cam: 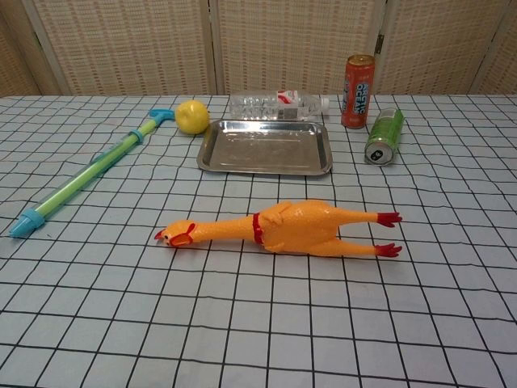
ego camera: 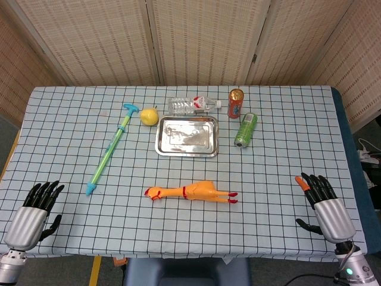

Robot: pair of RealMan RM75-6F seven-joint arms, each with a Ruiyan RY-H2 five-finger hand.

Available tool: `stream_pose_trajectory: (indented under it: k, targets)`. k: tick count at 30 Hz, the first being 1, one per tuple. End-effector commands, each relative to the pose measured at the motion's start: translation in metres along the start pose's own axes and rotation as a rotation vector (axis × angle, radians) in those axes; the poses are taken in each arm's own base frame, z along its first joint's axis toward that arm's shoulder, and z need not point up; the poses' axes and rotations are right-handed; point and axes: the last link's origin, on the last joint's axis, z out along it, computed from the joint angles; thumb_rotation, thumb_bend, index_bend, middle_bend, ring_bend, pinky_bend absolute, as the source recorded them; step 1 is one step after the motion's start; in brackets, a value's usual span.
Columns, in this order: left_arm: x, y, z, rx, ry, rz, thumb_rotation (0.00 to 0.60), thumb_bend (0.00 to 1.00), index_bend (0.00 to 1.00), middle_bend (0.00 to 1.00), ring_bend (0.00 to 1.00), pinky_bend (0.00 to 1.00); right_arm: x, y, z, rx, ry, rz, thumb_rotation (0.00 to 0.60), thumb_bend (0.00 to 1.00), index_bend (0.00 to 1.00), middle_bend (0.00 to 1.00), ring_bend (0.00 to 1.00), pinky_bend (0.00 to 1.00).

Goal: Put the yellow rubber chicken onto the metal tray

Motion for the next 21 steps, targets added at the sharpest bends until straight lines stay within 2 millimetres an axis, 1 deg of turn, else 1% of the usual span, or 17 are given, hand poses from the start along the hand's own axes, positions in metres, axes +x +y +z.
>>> stream_pose_trajectory:
  k: [1,4,6,9,13,17,18,21]
  targets:
    - [0.000,0.003,0.000,-0.013,-0.001,-0.007,0.600,0.44,0.00,0.00,0.00,0.06,0.001,-0.002,-0.002,0.007,0.001,-0.002,0.600,0.05,0.00,0.00,0.00,0.00]
    - [-0.003,0.008,0.001,-0.033,-0.007,-0.018,0.600,0.44,0.00,0.00,0.00,0.06,0.003,-0.002,-0.004,0.006,0.006,0.003,0.600,0.05,0.00,0.00,0.00,0.00]
    - [-0.009,0.018,0.003,-0.058,-0.027,-0.041,0.600,0.44,0.00,0.00,0.00,0.06,0.005,-0.001,-0.006,-0.001,0.010,0.004,0.600,0.05,0.00,0.00,0.00,0.00]
    - [-0.017,0.041,0.013,-0.133,-0.082,-0.049,0.600,0.43,0.00,0.00,0.00,0.06,0.005,0.001,-0.005,-0.005,0.008,0.004,0.600,0.05,0.00,0.00,0.00,0.00]
    - [-0.028,0.080,0.037,-0.246,-0.153,-0.030,0.600,0.41,0.00,0.00,0.00,0.07,0.002,0.003,-0.002,-0.011,-0.007,0.002,0.600,0.05,0.00,0.00,0.00,0.00]
    - [-0.038,0.117,0.061,-0.331,-0.182,-0.052,0.600,0.41,0.00,0.00,0.00,0.08,0.000,0.004,0.001,-0.022,-0.020,0.000,0.600,0.05,0.00,0.00,0.00,0.00]
    - [-0.040,0.125,0.067,-0.346,-0.187,-0.057,0.600,0.41,0.00,0.00,0.00,0.08,0.000,0.005,0.001,-0.024,-0.020,-0.001,0.600,0.05,0.00,0.00,0.00,0.00]
    - [-0.044,0.132,0.073,-0.360,-0.192,-0.060,0.600,0.40,0.01,0.00,0.00,0.08,0.000,0.005,0.002,-0.027,-0.020,-0.002,0.600,0.05,0.00,0.00,0.00,0.00]
